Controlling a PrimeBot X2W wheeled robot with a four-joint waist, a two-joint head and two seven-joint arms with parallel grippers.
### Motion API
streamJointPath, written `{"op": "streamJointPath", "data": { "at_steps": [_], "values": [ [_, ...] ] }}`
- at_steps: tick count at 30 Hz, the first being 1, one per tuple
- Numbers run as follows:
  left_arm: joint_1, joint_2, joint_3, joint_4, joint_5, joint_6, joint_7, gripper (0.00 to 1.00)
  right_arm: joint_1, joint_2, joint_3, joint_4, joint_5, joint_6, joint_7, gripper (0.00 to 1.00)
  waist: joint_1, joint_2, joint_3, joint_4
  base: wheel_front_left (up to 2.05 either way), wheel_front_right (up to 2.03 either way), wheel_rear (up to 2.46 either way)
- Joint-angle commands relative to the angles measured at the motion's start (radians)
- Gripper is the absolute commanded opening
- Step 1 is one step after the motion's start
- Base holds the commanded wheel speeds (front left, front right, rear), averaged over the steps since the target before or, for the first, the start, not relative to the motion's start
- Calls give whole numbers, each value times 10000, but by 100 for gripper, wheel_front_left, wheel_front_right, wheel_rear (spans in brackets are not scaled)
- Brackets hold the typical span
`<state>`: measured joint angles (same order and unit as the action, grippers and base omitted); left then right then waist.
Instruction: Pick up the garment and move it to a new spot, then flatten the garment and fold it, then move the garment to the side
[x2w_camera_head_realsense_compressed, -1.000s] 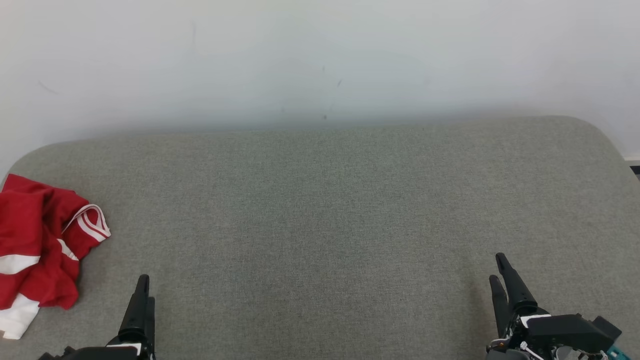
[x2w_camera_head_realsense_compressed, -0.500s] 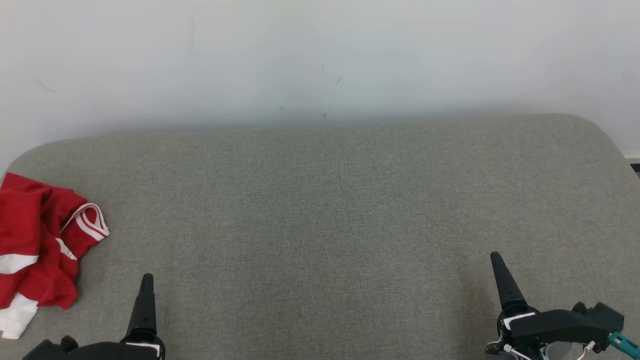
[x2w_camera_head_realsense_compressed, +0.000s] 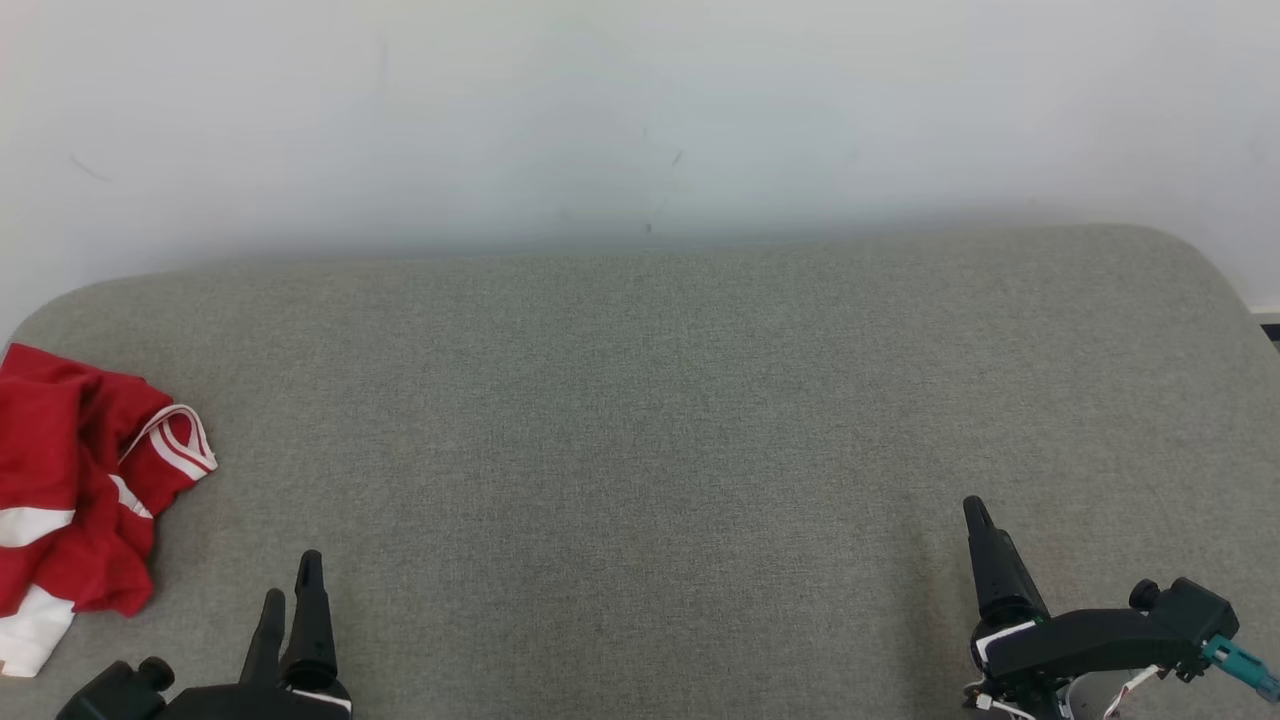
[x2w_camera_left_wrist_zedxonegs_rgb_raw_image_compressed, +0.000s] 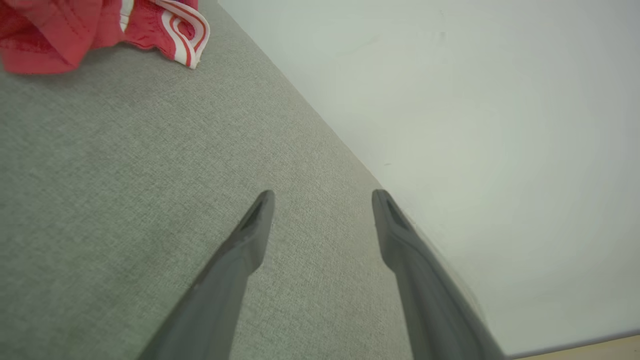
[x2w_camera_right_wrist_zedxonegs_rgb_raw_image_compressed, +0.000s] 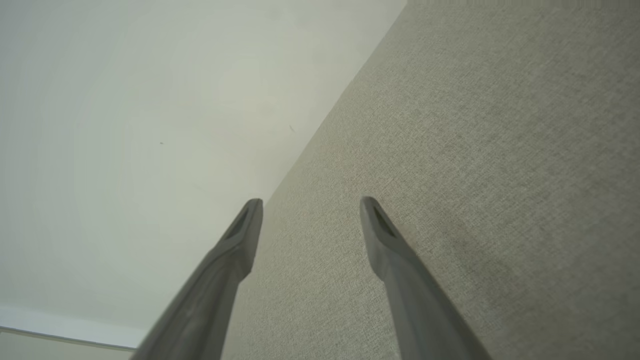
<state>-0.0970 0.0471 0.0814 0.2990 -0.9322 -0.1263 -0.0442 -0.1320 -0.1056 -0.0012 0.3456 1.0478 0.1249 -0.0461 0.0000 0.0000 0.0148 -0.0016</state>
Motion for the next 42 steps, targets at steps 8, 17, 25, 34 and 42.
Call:
{"op": "streamJointPath", "data": {
  "at_steps": [8, 17, 25, 34, 42],
  "values": [
    [-52, 62, -19, -31, 1462, -18, -388, 100, -321, -118, 150, 5, -1398, 57, -379, 100, 0, 0, 14, -9, 0, 0, 0],
    [-52, 58, -48, 35, 2521, -15, -644, 100, -423, -185, 320, 100, -2278, 60, -631, 100, 0, 0, 63, -21, 0, 0, 0],
    [-41, 53, -59, 100, 3475, 7, -877, 100, -506, -259, 465, 230, -3155, 64, -860, 100, 0, 0, 90, -31, 0, 0, 0],
    [28, 52, -55, 145, 4507, 40, -1118, 100, -580, -292, 566, 346, -4072, 69, -1100, 100, 0, 0, 104, -52, 0, 0, 0],
    [69, 51, -49, 207, 5340, 90, -1325, 100, -593, -324, 646, 435, -4828, 73, -1305, 100, 0, 0, 123, -61, 0, 0, 0]
  ]
}}
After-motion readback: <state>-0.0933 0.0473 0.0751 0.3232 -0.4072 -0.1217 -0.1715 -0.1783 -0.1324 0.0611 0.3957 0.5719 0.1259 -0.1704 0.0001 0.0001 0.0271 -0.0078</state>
